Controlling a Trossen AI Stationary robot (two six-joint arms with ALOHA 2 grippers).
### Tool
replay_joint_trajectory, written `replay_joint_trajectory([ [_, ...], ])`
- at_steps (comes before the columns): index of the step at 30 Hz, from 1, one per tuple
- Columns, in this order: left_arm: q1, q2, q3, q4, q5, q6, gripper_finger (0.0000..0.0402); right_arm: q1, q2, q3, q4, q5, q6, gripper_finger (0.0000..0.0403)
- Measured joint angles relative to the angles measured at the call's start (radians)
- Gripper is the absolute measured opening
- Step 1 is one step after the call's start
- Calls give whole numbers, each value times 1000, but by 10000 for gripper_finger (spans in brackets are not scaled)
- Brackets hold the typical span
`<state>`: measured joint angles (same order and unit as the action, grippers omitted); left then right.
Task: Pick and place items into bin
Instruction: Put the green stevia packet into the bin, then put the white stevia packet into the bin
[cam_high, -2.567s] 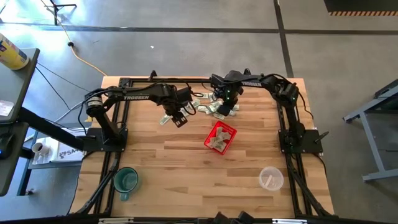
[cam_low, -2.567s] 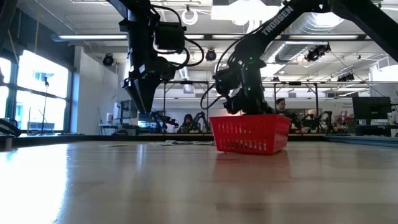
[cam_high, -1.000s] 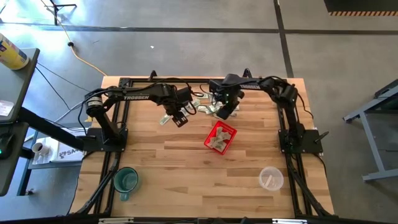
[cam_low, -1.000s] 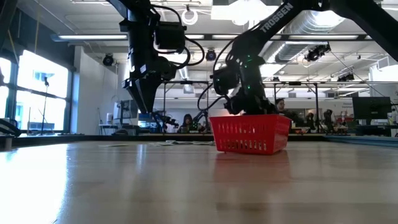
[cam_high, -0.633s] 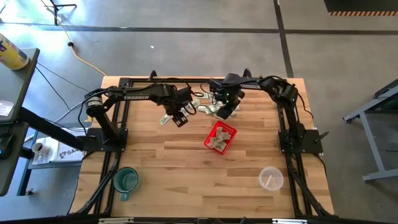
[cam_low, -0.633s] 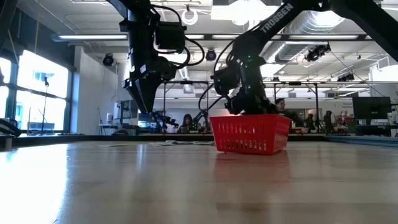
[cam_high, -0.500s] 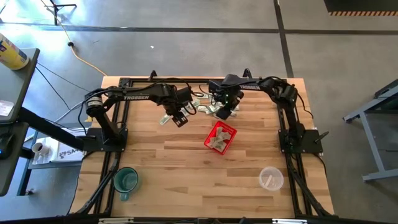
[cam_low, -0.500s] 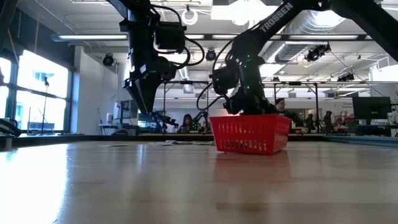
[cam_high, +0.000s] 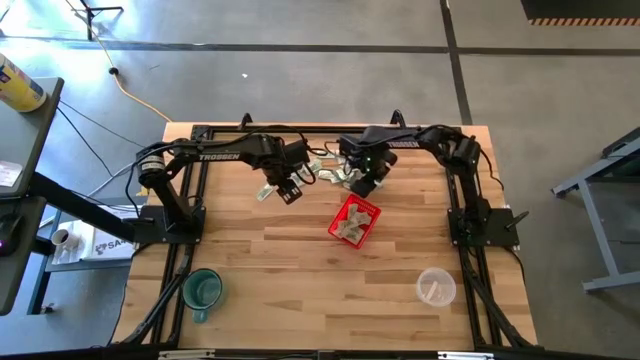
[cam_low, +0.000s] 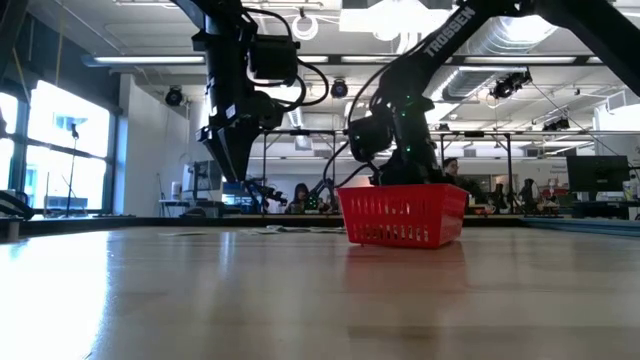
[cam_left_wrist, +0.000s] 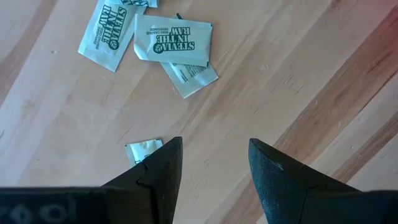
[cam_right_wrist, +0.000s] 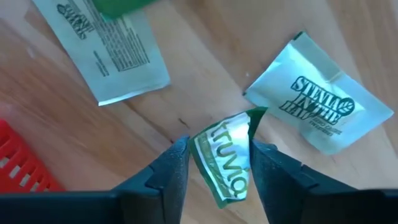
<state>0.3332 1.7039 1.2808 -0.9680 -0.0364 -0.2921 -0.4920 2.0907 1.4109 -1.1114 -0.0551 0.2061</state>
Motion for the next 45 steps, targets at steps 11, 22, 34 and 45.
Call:
replay_joint_trajectory([
  [11, 0, 0, 0, 3, -1, 8, 218, 9, -23, -6, -3, -13, 20, 56],
  [22, 0, 0, 0, 16, -1, 11, 218, 32, -286, -7, 125, -20, 61, 7],
  [34, -1, 0, 0, 21, 34, 62, 218, 280, -265, -5, 152, -334, 129, 101],
  [45, -10, 0, 0, -29, 72, 89, 218, 240, -340, -4, -39, 71, 185, 217],
])
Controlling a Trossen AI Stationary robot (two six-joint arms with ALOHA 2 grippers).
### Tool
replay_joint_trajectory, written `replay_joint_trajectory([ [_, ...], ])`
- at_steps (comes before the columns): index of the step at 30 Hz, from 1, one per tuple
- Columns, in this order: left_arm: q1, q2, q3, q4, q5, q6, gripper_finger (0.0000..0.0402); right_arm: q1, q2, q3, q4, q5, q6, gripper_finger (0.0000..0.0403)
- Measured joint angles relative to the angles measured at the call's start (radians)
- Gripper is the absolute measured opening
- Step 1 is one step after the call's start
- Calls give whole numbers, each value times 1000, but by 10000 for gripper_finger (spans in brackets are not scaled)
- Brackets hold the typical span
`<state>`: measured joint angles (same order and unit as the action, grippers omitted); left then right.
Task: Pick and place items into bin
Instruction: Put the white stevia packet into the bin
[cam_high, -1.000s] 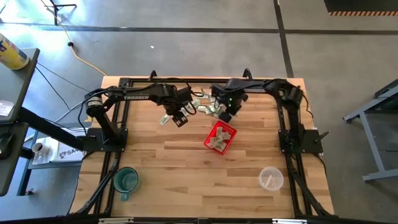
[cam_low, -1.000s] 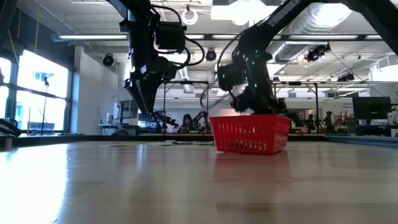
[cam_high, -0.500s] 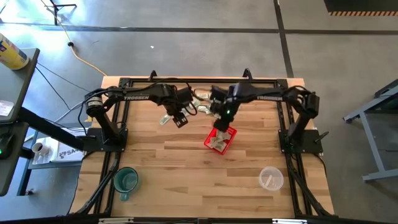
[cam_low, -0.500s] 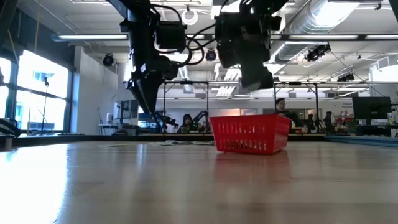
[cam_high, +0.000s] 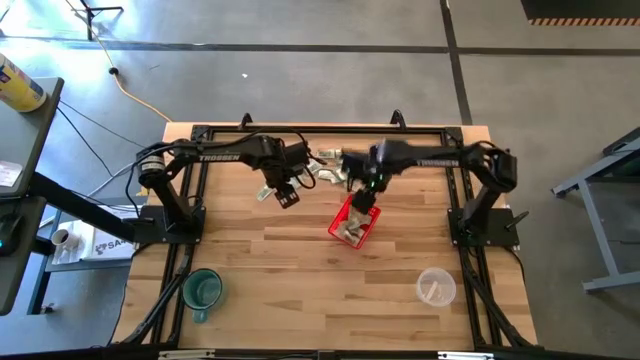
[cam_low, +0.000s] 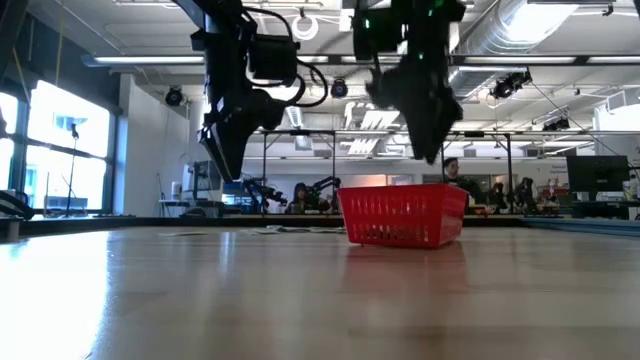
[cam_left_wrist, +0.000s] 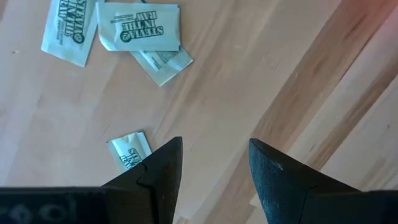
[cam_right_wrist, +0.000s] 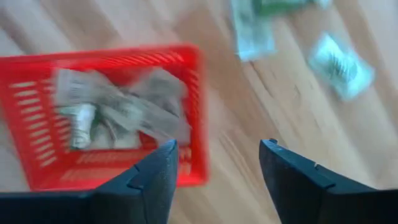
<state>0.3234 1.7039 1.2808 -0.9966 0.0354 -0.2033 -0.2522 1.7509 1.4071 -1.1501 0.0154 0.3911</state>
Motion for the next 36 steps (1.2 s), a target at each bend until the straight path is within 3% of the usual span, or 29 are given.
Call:
replay_joint_trajectory([
  [2, -5, 0, 0, 3, -1, -2, 218, -74, 17, -1, -41, 7, -33, 222],
  [6, -6, 0, 0, 11, 0, -10, 218, -191, 46, -1, -1, 140, -263, 224],
  [9, -5, 0, 0, 7, -1, -27, 218, -257, 86, 0, 4, 109, -400, 225],
  [12, -3, 0, 1, -13, -48, -73, 218, -300, 120, -1, -6, 56, -410, 225],
  [16, 37, 14, -28, -48, -156, -174, 218, -319, 148, -1, -16, 24, -394, 225],
  [22, 147, 13, -193, -23, -63, -270, 218, -301, 149, -1, 2, 13, -427, 225],
  [29, 153, 13, -291, 214, 10, -245, 218, -300, 149, -1, 56, 15, -468, 225],
  [36, 153, 9, -323, 272, -99, -275, 211, -304, 149, -1, 70, 15, -478, 224],
])
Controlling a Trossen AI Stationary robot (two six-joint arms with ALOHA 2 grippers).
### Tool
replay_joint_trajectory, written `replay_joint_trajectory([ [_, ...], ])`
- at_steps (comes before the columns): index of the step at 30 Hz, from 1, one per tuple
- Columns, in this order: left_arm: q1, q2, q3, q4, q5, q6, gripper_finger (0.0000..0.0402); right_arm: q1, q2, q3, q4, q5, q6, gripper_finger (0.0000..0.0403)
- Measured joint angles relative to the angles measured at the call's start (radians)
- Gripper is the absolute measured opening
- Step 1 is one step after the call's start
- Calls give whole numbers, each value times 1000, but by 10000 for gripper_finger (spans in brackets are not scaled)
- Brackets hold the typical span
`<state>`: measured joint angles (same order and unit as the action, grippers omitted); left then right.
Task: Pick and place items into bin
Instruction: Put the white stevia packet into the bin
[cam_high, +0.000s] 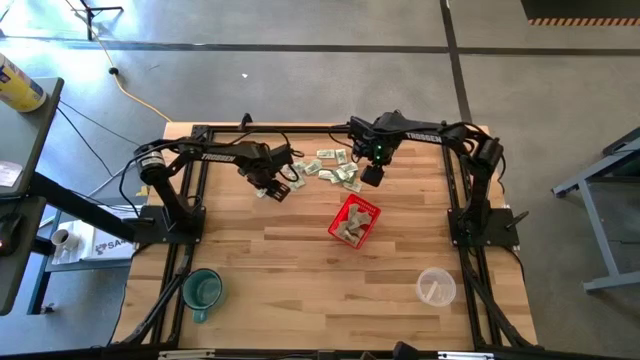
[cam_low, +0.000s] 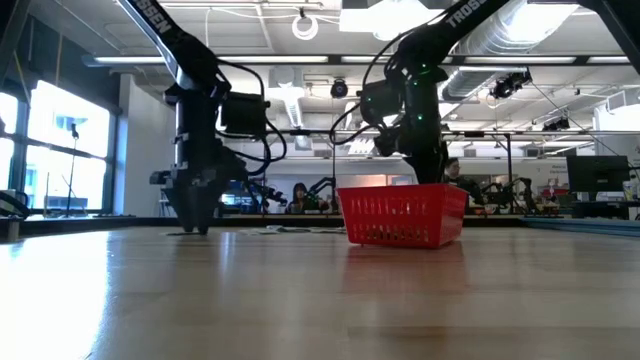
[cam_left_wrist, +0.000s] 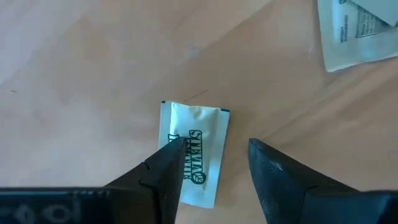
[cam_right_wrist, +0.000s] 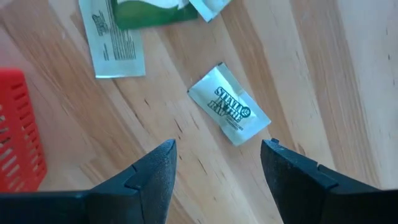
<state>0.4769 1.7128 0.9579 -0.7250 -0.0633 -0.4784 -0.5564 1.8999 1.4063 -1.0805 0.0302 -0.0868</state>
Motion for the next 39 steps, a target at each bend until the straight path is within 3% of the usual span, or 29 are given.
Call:
replay_joint_trajectory([
  [4, 0, -1, -6, 2, -33, 11, 170, 0, 0, 0, 3, -1, 5, 225],
  [10, 0, 0, -9, 18, -85, 46, 47, 0, -1, 0, 6, -7, 35, 224],
  [12, 1, 0, -10, 48, -53, 105, 21, 3, -6, 0, -2, -51, 27, 224],
  [17, 0, 8, 14, 194, 172, 140, 41, 47, -80, 0, 13, -87, 43, 219],
  [20, -13, -20, 38, 306, 293, 153, 24, 73, -132, 0, 10, -54, 90, 210],
  [27, -146, -77, 125, 587, 365, 306, 26, 124, -284, 0, -55, -8, 248, 188],
  [30, -204, -13, 183, 658, 475, 405, 24, 148, -338, 0, -102, 39, 306, 181],
  [34, -242, 127, 279, 633, 601, 444, 27, 171, -387, 0, -186, 96, 376, 172],
  [39, -276, 263, 387, 584, 630, 406, 78, 200, -402, 0, -244, 100, 451, 166],
])
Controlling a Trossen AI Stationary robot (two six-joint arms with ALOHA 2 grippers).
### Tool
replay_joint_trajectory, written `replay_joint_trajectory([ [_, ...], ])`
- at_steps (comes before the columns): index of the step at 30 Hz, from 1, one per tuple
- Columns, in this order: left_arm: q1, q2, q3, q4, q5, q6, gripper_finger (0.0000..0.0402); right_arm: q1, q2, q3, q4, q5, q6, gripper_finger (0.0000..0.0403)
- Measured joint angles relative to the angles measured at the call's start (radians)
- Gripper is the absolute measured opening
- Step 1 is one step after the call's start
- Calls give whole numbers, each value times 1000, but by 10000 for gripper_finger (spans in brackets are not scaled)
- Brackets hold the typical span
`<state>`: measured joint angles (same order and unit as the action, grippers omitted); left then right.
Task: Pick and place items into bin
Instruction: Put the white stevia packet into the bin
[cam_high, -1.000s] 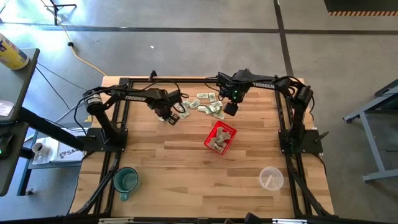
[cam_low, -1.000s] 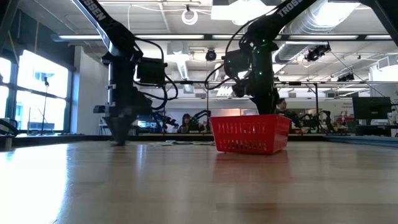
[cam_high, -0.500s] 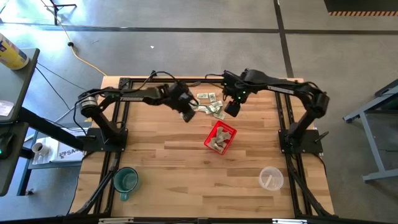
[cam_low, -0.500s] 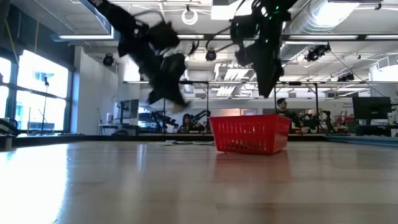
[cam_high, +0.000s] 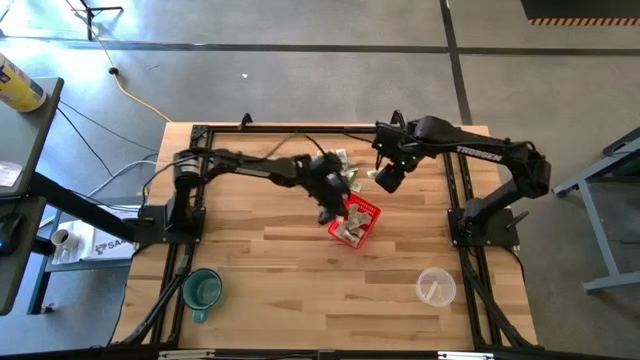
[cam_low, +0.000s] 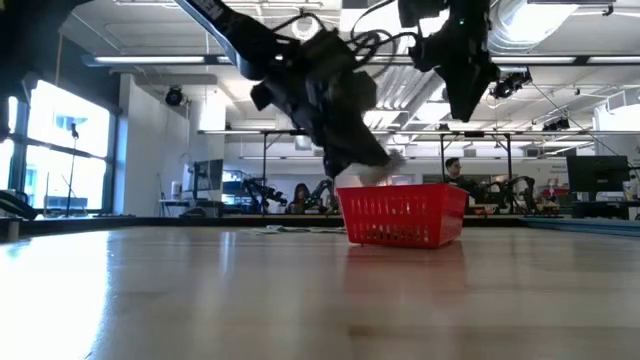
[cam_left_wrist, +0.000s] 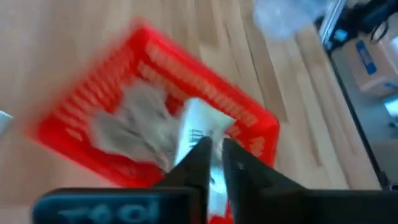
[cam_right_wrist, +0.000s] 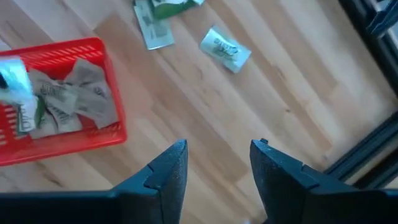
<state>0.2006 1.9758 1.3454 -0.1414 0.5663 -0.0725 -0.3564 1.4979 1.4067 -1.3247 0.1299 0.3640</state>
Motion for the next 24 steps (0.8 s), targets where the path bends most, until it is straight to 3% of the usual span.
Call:
replay_joint_trajectory([
  [7, -46, 3, 86, -244, -115, -45, 179, 33, 17, 0, 9, 11, 15, 185],
  [11, -43, -71, 124, -424, -185, 3, 220, 19, 63, -26, 56, 18, -133, 199],
  [14, -44, -137, 98, -497, -348, 73, 233, -3, 115, -103, 166, 17, -334, 205],
  [17, -38, -183, 66, -574, -445, 91, 235, -33, 167, -177, 257, 0, -471, 206],
  [20, -23, -227, 4, -653, -453, 40, 236, -67, 211, -219, 303, -24, -563, 204],
  [24, -24, -279, -137, -624, -455, -67, 236, -127, 255, -229, 373, -23, -663, 208],
])
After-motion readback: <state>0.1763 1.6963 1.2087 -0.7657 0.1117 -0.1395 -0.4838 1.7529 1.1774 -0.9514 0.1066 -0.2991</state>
